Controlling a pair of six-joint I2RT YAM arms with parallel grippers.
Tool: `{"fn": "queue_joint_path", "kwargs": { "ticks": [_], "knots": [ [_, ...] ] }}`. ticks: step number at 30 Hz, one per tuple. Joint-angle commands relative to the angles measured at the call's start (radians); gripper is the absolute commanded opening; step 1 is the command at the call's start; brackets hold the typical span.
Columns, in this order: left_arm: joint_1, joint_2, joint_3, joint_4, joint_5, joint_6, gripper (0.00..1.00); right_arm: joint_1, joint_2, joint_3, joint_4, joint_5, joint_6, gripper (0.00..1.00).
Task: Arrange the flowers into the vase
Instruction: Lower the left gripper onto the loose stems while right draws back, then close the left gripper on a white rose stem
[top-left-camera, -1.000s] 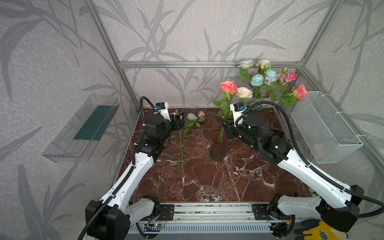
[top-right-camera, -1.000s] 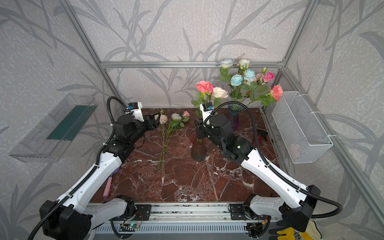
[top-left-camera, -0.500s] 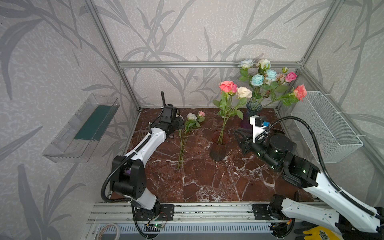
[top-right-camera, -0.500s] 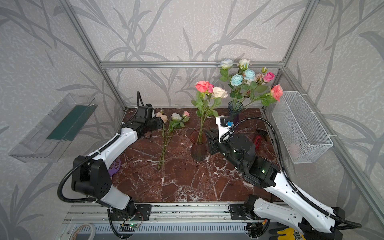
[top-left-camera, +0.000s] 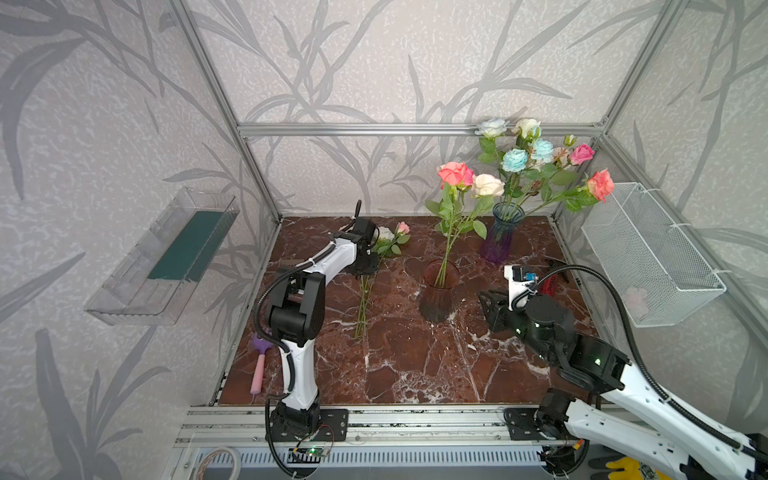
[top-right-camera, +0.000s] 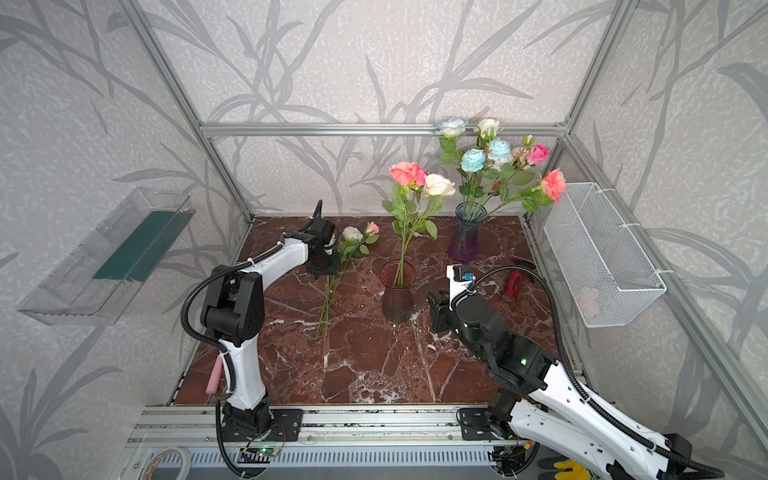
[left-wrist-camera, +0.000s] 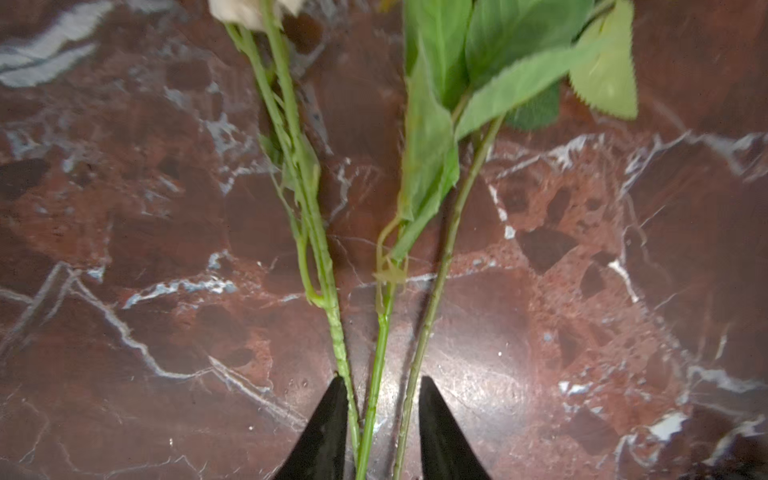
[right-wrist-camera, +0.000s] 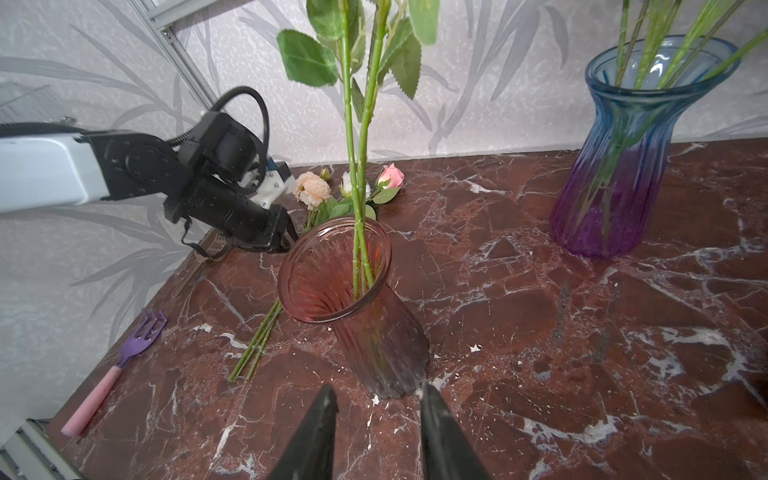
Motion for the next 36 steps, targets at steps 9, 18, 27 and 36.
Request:
{"fn": "queue_joint_path", "kwargs": {
  "ticks": [9,18,27,36],
  "knots": [
    [-0.039,0.08,0.062,-0.111,-0.146,0.034,0.27,-0.005,-0.08,-0.037,-0.064,-0.012,0.031,0.35],
    [-0.039,0.132,0.067,-0.111,-0.128,0.038,0.21,-0.01,-0.105,-0.039,-0.086,-0.012,0.031,0.35],
    [-0.049,0.141,0.082,-0.127,-0.117,0.038,0.2,-0.01,-0.107,-0.029,-0.088,-0.017,0.038,0.35],
    [-0.049,0.122,0.093,-0.141,-0.085,0.025,0.01,-0.01,-0.118,-0.01,-0.1,-0.02,0.045,0.35]
  ]
}}
